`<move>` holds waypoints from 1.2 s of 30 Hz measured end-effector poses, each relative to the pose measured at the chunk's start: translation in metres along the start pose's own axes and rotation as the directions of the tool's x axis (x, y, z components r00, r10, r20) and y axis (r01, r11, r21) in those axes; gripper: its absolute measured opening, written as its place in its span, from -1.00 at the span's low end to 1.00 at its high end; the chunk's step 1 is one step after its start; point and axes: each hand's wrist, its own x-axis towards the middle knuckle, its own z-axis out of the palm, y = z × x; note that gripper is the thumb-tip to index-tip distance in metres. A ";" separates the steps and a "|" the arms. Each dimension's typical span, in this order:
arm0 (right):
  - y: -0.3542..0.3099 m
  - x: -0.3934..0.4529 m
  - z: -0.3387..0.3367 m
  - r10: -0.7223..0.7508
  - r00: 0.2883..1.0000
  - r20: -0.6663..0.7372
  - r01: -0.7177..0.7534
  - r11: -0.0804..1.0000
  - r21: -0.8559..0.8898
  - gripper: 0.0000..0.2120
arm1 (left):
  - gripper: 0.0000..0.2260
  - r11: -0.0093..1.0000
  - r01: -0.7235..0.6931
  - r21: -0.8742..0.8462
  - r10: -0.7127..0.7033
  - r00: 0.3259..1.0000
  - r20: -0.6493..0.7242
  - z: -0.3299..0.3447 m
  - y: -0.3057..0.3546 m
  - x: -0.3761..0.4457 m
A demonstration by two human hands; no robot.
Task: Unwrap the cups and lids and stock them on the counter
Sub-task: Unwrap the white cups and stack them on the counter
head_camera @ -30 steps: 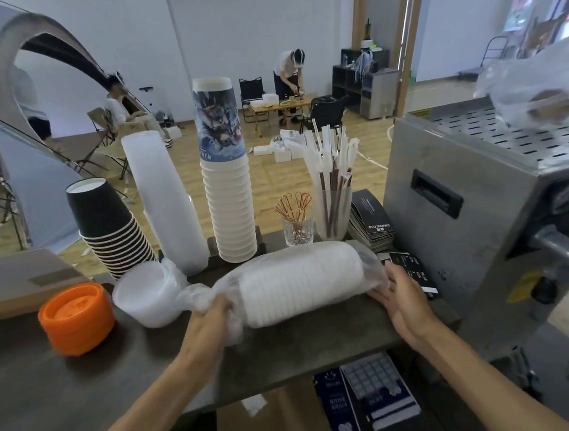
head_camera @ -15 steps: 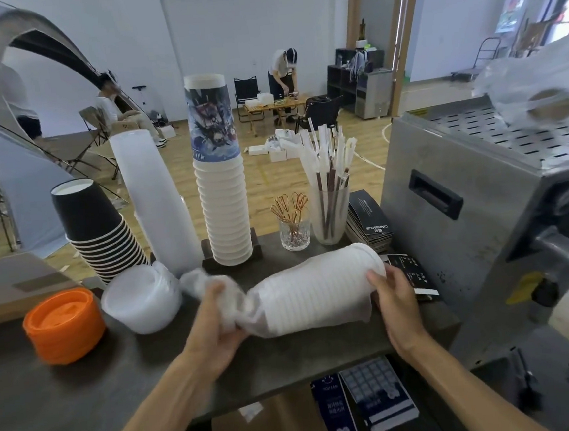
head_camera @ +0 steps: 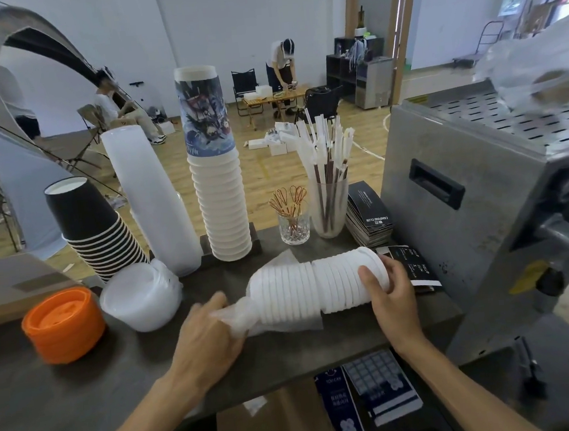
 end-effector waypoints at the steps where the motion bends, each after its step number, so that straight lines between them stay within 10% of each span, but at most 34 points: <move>1: 0.001 0.000 0.000 -0.011 1.000 -0.009 0.011 1.000 -0.012 -0.66 | -0.90 0.958 0.095 -0.272 -0.109 0.993 -0.037 -0.009 0.012 0.001; 3: 0.003 -0.001 0.002 -0.030 0.999 -0.023 0.029 0.999 -0.042 -0.64 | -0.85 0.468 0.327 -0.821 -0.406 0.905 0.129 -0.027 0.034 0.006; 5: 0.004 -0.002 0.003 -0.035 0.999 -0.038 0.032 0.997 -0.072 -0.60 | -0.91 0.039 0.324 -0.945 -0.494 0.828 0.263 -0.046 0.047 0.011; 11: 0.004 -0.004 0.003 -0.063 0.996 -0.067 0.054 0.991 -0.126 -0.58 | -0.87 -0.152 0.030 -0.988 -0.677 0.725 0.126 -0.088 0.024 0.022; 16: 0.005 -0.004 0.009 -0.083 0.992 -0.096 0.067 0.984 -0.164 -0.60 | -0.65 0.199 0.070 -0.978 -0.731 0.674 -0.100 -0.089 -0.024 0.001; 20: 0.005 -0.013 0.022 -0.102 0.993 -0.061 0.089 0.979 -0.182 -0.48 | -0.42 0.471 0.381 -0.796 -0.664 0.747 -0.036 -0.077 -0.043 -0.028; 23: 0.000 -0.022 0.038 -0.119 0.993 0.018 0.120 0.971 -0.208 -0.38 | -0.75 0.671 0.273 -0.690 -0.502 0.851 -0.152 -0.073 -0.021 -0.042; 27: -0.003 -0.035 0.053 -0.116 0.992 0.044 0.123 0.967 -0.225 -0.22 | -0.56 0.954 -0.026 -0.299 -0.048 0.970 -0.240 -0.050 -0.030 -0.070; 31: -0.004 -0.043 0.059 -0.099 0.995 0.008 0.099 0.972 -0.215 -0.16 | -0.63 0.998 0.043 -0.038 -0.041 0.998 0.053 -0.033 -0.050 -0.102; 36: -0.007 -0.054 0.071 -0.115 0.993 -0.016 0.110 0.972 -0.206 -0.21 | -0.47 0.982 0.157 -0.104 -0.136 0.972 0.190 -0.031 -0.064 -0.121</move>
